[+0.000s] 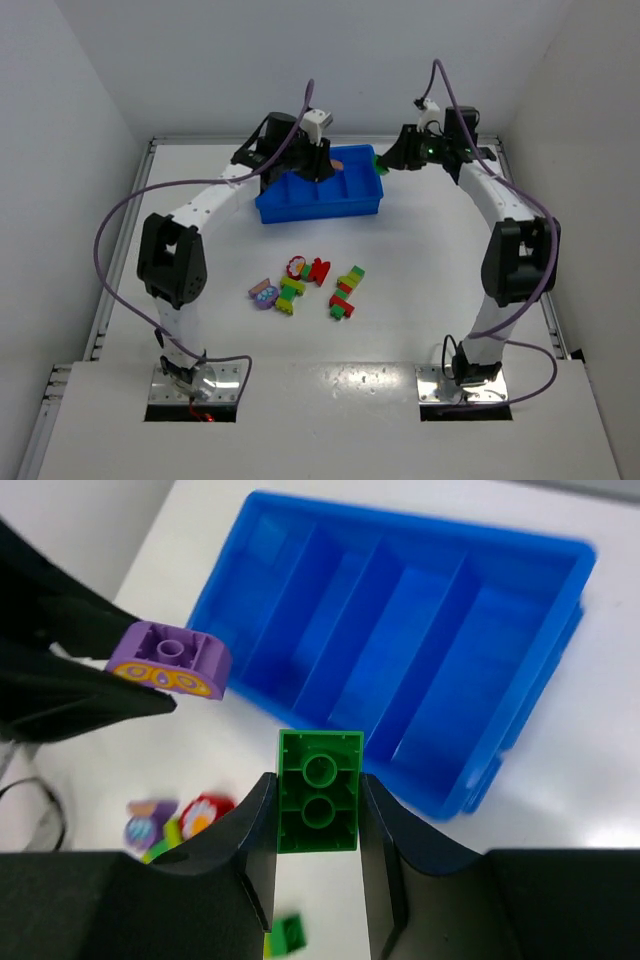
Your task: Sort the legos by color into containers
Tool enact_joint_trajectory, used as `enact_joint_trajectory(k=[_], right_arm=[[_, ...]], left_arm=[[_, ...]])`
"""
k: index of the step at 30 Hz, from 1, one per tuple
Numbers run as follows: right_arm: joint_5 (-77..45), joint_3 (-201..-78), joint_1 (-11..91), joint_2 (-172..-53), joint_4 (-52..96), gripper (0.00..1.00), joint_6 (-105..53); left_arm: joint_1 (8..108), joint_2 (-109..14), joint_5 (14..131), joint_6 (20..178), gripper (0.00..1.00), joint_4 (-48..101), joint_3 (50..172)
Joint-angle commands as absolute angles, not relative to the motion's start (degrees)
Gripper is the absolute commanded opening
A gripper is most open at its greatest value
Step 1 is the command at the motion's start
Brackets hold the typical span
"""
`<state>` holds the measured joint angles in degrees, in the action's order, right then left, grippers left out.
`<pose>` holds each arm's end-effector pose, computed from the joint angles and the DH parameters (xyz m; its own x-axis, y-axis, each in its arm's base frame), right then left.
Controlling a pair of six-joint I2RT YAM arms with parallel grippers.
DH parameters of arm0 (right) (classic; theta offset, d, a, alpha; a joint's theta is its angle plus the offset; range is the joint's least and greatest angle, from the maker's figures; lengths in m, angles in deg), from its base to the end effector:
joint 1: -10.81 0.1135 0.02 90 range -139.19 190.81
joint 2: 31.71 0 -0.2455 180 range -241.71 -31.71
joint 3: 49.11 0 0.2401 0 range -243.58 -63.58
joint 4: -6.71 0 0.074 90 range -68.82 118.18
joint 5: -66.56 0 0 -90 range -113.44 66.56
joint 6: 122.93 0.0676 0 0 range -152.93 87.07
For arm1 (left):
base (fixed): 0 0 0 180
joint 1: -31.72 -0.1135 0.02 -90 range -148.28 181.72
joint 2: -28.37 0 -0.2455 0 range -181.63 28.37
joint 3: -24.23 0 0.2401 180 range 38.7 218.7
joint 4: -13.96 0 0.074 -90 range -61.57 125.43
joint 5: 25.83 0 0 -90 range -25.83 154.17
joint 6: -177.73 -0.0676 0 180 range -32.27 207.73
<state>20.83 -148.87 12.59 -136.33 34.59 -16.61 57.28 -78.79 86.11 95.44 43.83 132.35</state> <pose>0.4225 0.0603 0.2645 -0.6899 0.1799 -0.7012 -0.4327 0.6741 0.5987 0.3970 -0.2179 0.2860 -0.5255 0.1134 -0.8432 0.6305 0.7174 -0.2964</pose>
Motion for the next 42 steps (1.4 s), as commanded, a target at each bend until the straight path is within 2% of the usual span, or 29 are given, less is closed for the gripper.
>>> enact_joint_trajectory(k=[1, 8, 19, 30, 42], right_arm=[[9.8, -153.39, 15.38, -140.78, 30.76, 0.0, -13.4], [0.13, -159.46, 19.07, -148.51, 31.29, 0.0, -15.96], [-4.45, -172.02, 22.23, -160.11, 29.18, 0.0, -16.22], [-11.05, -175.54, 23.29, -164.86, 29.71, 0.0, -17.46], [-14.21, -178.62, 23.29, -168.82, 29.71, 0.02, -19.13]], left_arm=[[57.38, -83.95, 77.89, 94.06, 0.0, 46.1, 138.53], [57.38, -91.25, 74.63, 92.13, 0.0, 46.02, 144.08], [56.33, -100.04, 71.82, 90.37, 0.0, 45.48, 154.1], [56.33, -108.03, 65.06, 89.75, 0.0, 46.01, 162.97], [56.33, -113.83, 65.05, 89.14, 0.09, 46.54, 168.42]])
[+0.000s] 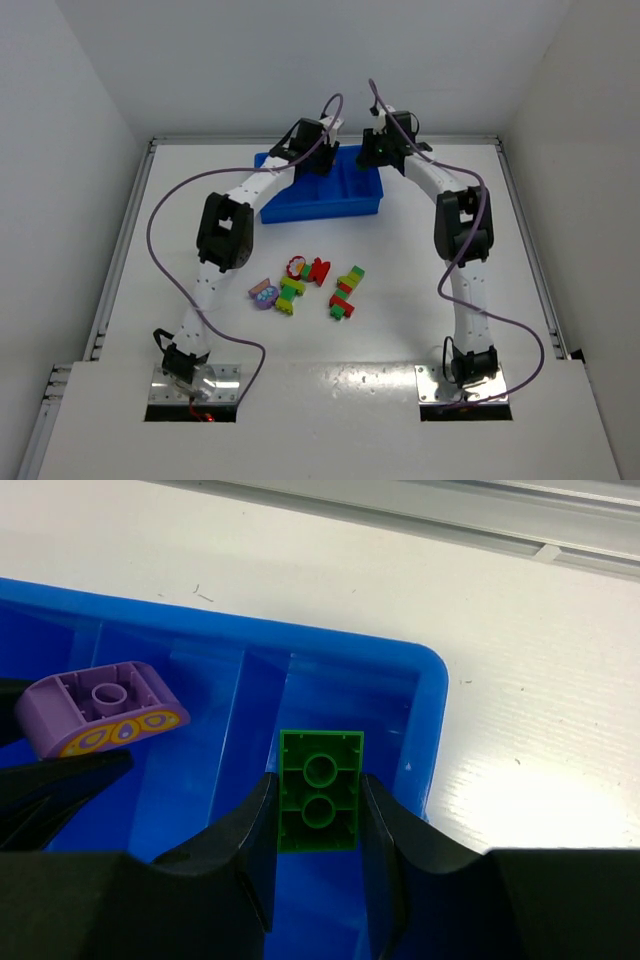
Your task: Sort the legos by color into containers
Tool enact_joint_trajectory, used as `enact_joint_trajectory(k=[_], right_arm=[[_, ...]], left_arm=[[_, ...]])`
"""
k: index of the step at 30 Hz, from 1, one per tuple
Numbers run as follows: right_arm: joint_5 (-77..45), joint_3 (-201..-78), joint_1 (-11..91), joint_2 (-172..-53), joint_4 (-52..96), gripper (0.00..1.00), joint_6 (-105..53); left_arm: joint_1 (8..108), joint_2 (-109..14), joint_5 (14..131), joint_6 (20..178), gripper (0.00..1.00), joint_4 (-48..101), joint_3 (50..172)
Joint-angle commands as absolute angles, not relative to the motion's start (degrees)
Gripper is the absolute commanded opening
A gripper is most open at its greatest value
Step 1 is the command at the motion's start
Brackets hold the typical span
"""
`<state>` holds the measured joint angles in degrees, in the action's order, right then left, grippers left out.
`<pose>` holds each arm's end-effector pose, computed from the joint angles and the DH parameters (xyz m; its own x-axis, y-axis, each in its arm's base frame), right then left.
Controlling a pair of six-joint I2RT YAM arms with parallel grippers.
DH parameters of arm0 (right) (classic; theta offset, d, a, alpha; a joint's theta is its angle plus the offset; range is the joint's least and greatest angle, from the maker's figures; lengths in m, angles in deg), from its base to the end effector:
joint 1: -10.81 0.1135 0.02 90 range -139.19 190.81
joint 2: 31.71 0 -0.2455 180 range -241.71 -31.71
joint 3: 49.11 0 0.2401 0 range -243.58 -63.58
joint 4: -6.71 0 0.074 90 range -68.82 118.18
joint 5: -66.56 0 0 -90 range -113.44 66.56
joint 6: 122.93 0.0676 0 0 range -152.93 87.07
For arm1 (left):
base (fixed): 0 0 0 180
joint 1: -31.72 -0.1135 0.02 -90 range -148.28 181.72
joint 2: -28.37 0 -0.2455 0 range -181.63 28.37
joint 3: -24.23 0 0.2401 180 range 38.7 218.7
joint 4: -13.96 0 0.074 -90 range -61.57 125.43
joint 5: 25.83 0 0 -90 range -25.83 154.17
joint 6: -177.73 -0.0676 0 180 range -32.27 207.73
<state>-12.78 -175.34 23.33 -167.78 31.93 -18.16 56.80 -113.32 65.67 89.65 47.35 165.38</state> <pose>0.5326 0.1311 0.1621 -0.6342 0.1158 -0.7644 -0.2060 0.9277 0.3114 0.5157 -0.2433 0.1844 -0.5201 0.2064 -0.8288 0.4262 0.9036 -0.0424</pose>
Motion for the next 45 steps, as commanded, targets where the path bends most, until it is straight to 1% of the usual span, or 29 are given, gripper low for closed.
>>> enact_joint_trajectory(k=[1, 2, 4, 7, 8, 10, 12, 14, 16, 19, 20, 21, 22, 25, 27, 29, 31, 32, 34, 35, 37, 38, 39, 40, 41, 42, 43, 44, 45], right_arm=[[-14.21, -178.63, 23.29, -168.82, 29.71, 0.02, -19.65], [-14.21, -179.15, 23.29, -169.35, 29.71, 0.02, -19.65], [-14.73, -179.15, 23.82, -169.87, 29.71, 0.07, -19.65], [-14.74, -180.81, 23.82, -170.57, 30.24, 0.17, -19.65], [-15.26, -180.82, 23.82, -171.1, 30.85, 0.27, -19.65], [-15.79, -182.31, 23.82, -171.11, 30.85, 0.3, -19.65], [-16.4, -182.32, 23.82, -171.64, 30.85, 0.37, -20.18], [-16.41, -182.32, 23.82, -171.64, 30.85, 0.38, -20.18], [-16.41, -182.32, 23.82, -171.64, 30.85, 0.45, -20.18], [-16.41, -182.32, 23.82, -171.11, 30.85, 0.49, -20.7], [-15.8, -182.32, 23.82, -170.59, 30.85, 0.51, -20.71], [-15.79, -181.36, 23.82, -169.8, 30.85, 0.56, -20.71], [-15.1, -180.57, 23.82, -167.96, 30.16, 0.58, -21.23], [-13.86, -176.61, 23.82, -164.35, 28.48, 0.59, -21.76], [-12.81, -173.28, 23.82, -159.53, 27.78, 0.59, -22.38], [-11.49, -168.01, 23.82, -155.14, 26.99, 0.59, -23.16], [-7.72, -162.12, 23.12, -147.58, 26.37, 0.59, -25.27], [-6.14, -160.1, 23.12, -144.94, 26.37, 0.59, -26.41], [-0.87, -154.75, 23.12, -137.56, 28.56, 0.59, -29.57], [1.33, -153.24, 22.51, -135.36, 30.31, 0.59, -33.59], [10.02, -150.26, 22.5, -130.8, 39.08, 0.59, -38.96], [13.01, -148.76, 22.5, -129.38, 42.42, 0.59, -46.39], [17.39, -144.57, 22.5, -127.88, 47.41, 0.59, -50.29], [19.26, -142.0, 22.5, -126.3, 49.12, 0.59, -53.98], [20.84, -139.63, 22.5, -123.07, 51.13, 0.59, -63.5], [23.21, -134.99, 22.5, -121.64, 55.51, 0.59, -69.25], [23.23, -132.86, 22.5, -120.23, 57.64, 0.59, -74.97], [23.23, -131.09, 23.46, -119.26, 60.01, 0.59, -86.42], [23.23, -128.47, 23.47, -118.56, 64.12, 0.59, -91.58]], left_arm=[[56.33, -113.84, 65.05, 89.14, 0.09, 46.54, 168.43], [56.33, -113.84, 65.05, 89.14, 0.11, 46.54, 168.43], [56.33, -114.37, 65.05, 89.14, 0.14, 46.54, 169.05], [56.33, -114.37, 65.05, 89.14, 0.31, 46.54, 169.05], [56.33, -114.37, 65.05, 89.14, 0.41, 46.54, 169.05], [56.33, -114.37, 65.05, 88.61, 0.47, 46.54, 169.05], [56.33, -114.37, 65.05, 88.61, 0.52, 46.54, 169.57], [56.33, -114.37, 65.58, 88.61, 0.57, 47.06, 169.57], [56.33, -114.37, 65.58, 88.61, 0.61, 47.06, 169.57], [56.33, -113.84, 65.58, 88.61, 0.63, 47.06, 169.57], [56.33, -113.32, 65.58, 88.61, 0.63, 47.06, 169.57], [56.33, -112.44, 66.1, 89.13, 0.63, 47.06, 169.57], [56.33, -111.91, 66.63, 89.14, 0.63, 47.06, 169.57], [56.33, -109.1, 67.16, 90.45, 0.63, 47.06, 168.79], [56.33, -106.74, 67.16, 92.12, 0.63, 46.54, 167.65], [56.33, -101.29, 67.78, 92.66, 0.63, 46.01, 163.88], [55.8, -96.46, 69.44, 94.24, 0.63, 45.39, 159.4], [55.1, -90.96, 72.14, 95.02, 0.62, 44.7, 154.07], [55.09, -85.39, 73.75, 95.03, 0.62, 44.69, 148.51], [54.57, -82.84, 76.45, 94.25, 0.62, 44.69, 142.91], [54.57, -75.46, 79.1, 91.97, 0.62, 45.92, 137.17], [54.57, -73.34, 82.6, 90.82, 0.62, 46.71, 131.75], [54.57, -69.67, 83.76, 89.77, 0.62, 48.37, 129.26], [54.57, -67.98, 83.77, 89.15, 0.62, 48.9, 126.88], [54.05, -66.4, 84.64, 88.53, 0.62, 48.91, 122.25], [54.04, -65.08, 87.18, 88.52, 0.62, 50.39, 120.37], [53.08, -62.97, 88.85, 88.0, 0.62, 51.1, 118.88], [52.03, -62.34, 92.53, 87.21, 0.62, 52.06, 116.95], [51.5, -61.82, 94.48, 87.21, 0.62, 53.64, 116.23]])
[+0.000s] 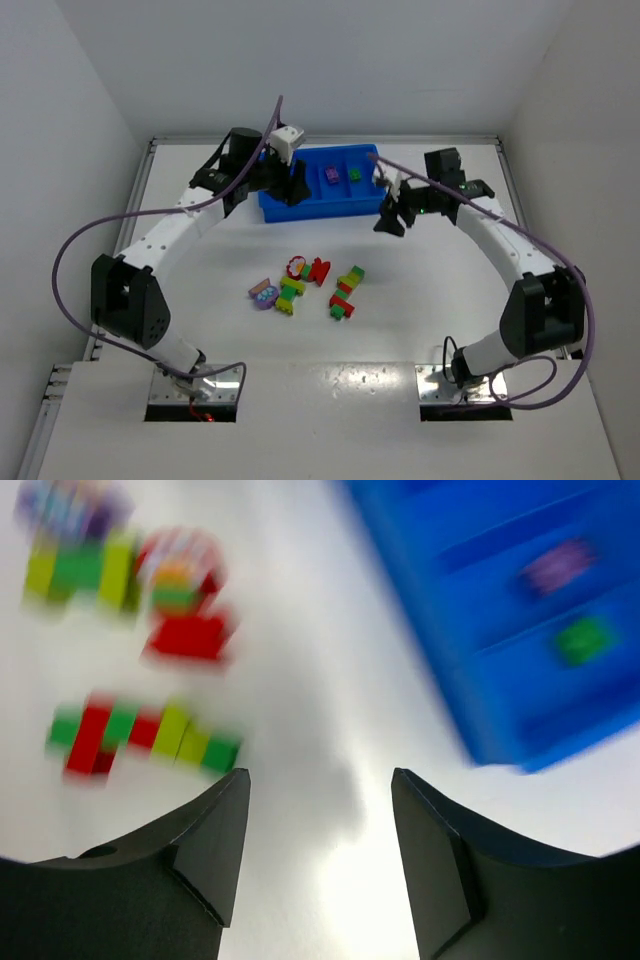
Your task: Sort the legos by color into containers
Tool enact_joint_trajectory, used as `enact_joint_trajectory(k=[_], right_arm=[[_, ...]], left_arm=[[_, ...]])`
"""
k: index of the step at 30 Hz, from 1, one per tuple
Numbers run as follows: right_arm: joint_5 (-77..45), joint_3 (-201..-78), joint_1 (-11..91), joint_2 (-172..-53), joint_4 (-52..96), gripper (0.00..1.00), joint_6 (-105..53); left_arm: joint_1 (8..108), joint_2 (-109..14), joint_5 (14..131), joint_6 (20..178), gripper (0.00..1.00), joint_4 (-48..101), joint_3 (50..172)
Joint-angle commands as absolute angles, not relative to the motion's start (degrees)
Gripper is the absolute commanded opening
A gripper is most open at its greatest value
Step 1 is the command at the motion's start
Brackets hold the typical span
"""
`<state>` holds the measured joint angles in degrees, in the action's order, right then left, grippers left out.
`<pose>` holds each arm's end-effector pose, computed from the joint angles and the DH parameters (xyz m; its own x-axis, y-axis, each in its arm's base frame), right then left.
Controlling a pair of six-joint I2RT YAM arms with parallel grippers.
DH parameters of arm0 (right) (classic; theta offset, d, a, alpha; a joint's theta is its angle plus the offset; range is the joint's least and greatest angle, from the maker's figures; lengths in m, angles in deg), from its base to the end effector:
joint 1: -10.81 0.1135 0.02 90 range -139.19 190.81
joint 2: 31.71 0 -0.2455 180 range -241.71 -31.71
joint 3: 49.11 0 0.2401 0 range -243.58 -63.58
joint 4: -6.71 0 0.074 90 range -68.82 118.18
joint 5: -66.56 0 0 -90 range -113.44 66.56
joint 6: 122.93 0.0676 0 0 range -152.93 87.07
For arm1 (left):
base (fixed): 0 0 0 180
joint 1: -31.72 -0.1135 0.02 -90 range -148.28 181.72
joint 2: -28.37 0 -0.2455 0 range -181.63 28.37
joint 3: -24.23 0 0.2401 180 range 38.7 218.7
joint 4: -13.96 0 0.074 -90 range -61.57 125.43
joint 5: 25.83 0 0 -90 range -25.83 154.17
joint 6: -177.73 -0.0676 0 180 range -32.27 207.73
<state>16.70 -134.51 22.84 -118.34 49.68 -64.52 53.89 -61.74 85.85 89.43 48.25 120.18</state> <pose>0.3193 0.1126 0.2658 -0.2606 -0.4650 -0.8461 -0.8779 0.4787 0.0073 0.3421 -0.1664 0.3183 -0.4603 0.1578 -0.8736 0.6381 0.7430 -0.2020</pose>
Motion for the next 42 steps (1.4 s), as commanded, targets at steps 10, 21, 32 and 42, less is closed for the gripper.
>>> enact_joint_trajectory(k=[10, 21, 32, 42], right_arm=[[21.3, -132.74, 26.98, -131.2, 78.4, 0.61, -126.26], [18.66, -127.74, 33.48, -133.58, 70.14, 0.7, -133.91], [16.2, -132.39, 35.07, -140.96, 68.21, 0.7, -134.44], [15.67, -135.56, 35.07, -144.57, 67.5, 0.51, -134.44]], left_arm=[[46.31, -59.09, 104.43, 83.16, 0.65, 61.65, 113.85], [42.18, -57.06, 101.35, 83.16, 0.68, 62.18, 111.13], [41.65, -57.06, 101.35, 83.16, 0.68, 62.18, 110.6], [41.65, -58.11, 100.3, 83.16, 0.68, 62.18, 110.6]])
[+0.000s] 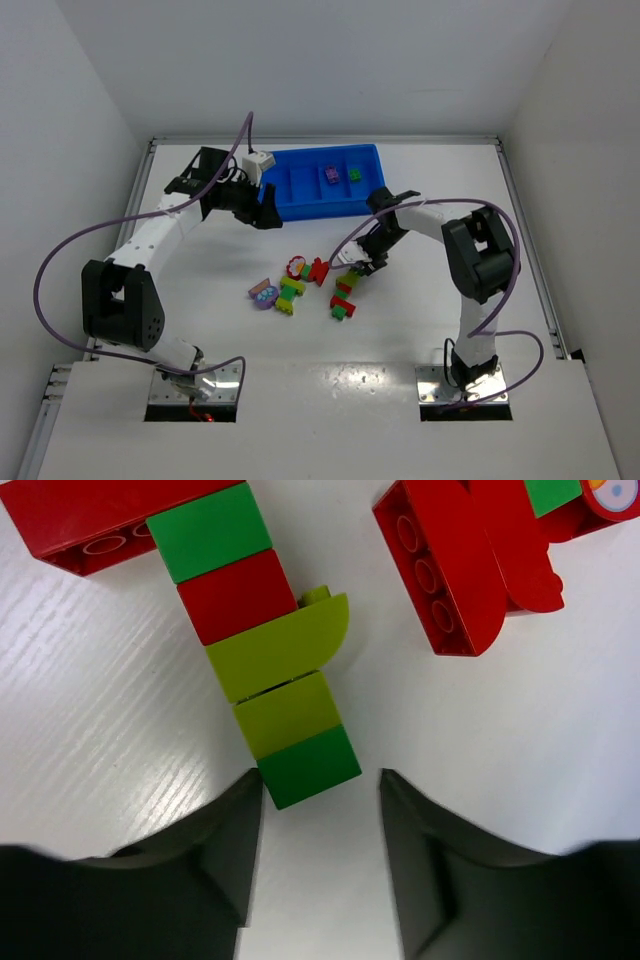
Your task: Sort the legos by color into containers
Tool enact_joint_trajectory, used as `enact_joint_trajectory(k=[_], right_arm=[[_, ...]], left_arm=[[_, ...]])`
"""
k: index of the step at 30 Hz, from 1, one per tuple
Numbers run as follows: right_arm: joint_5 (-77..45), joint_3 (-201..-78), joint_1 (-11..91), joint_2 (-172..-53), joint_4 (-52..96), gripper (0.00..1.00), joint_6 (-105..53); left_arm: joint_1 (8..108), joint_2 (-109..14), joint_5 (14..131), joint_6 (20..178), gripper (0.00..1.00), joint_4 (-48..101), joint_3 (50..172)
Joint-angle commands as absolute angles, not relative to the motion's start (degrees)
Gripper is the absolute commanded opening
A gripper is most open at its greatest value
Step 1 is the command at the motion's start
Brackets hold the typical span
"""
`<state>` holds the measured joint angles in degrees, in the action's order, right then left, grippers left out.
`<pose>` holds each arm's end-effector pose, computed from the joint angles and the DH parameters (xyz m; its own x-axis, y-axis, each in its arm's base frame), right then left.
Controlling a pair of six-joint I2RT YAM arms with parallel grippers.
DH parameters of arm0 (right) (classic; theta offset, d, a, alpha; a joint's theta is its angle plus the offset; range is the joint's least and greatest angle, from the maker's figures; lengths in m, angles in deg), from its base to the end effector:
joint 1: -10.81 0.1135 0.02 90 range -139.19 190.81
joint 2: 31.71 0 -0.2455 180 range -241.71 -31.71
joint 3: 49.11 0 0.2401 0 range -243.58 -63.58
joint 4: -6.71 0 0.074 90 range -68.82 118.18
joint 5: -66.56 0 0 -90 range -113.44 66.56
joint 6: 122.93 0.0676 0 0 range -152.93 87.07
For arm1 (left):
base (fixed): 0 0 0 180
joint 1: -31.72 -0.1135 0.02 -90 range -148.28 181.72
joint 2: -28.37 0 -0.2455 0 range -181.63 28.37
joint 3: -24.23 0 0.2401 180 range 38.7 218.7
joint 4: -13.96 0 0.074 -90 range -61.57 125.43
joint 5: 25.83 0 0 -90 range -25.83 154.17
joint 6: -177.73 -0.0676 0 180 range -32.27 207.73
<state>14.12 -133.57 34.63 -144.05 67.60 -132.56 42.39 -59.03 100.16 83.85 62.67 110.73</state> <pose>0.2837 0.1703 0.1007 0.4804 -0.6422 -0.5973 -0.8462 -0.5185 -0.1231 0.3192 -0.1006 0.2570 -0.7113 0.1897 -0.6768 0.5735 0.7134 -0.4027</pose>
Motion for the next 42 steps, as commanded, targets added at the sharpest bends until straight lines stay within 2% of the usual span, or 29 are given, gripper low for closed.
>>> enact_joint_trajectory(k=[1, 4, 7, 11, 12, 22, 31, 42], right_arm=[[15.67, -135.56, 35.07, -144.57, 68.03, 0.46, -134.96], [15.67, -135.56, 35.07, -143.96, 69.51, 0.41, -135.58], [15.67, -134.78, 35.07, -143.43, 71.36, 0.43, -137.51], [16.2, -132.48, 35.07, -141.41, 70.5, 0.67, -138.92], [16.2, -131.7, 35.07, -141.4, 70.49, 0.69, -138.92], [16.2, -132.75, 35.07, -141.4, 67.06, 0.69, -140.94], [16.73, -135.21, 35.6, -142.63, 69.52, 0.49, -144.28], [16.2, -133.46, 36.12, -142.11, 71.9, 0.5, -148.5]], left_arm=[[41.65, -58.12, 100.3, 83.16, 0.68, 62.18, 110.6], [41.65, -58.12, 100.3, 82.64, 0.68, 62.18, 110.6], [41.65, -59.25, 100.82, 82.64, 0.68, 61.65, 110.6], [41.65, -60.49, 101.87, 83.16, 0.68, 61.65, 111.13], [41.65, -60.49, 101.88, 83.16, 0.68, 61.65, 111.13], [41.65, -61.02, 102.41, 83.69, 0.68, 61.65, 111.65], [41.65, -59.44, 101.88, 83.69, 0.68, 61.13, 110.51], [41.65, -59.44, 101.88, 83.69, 0.68, 61.13, 109.98]])
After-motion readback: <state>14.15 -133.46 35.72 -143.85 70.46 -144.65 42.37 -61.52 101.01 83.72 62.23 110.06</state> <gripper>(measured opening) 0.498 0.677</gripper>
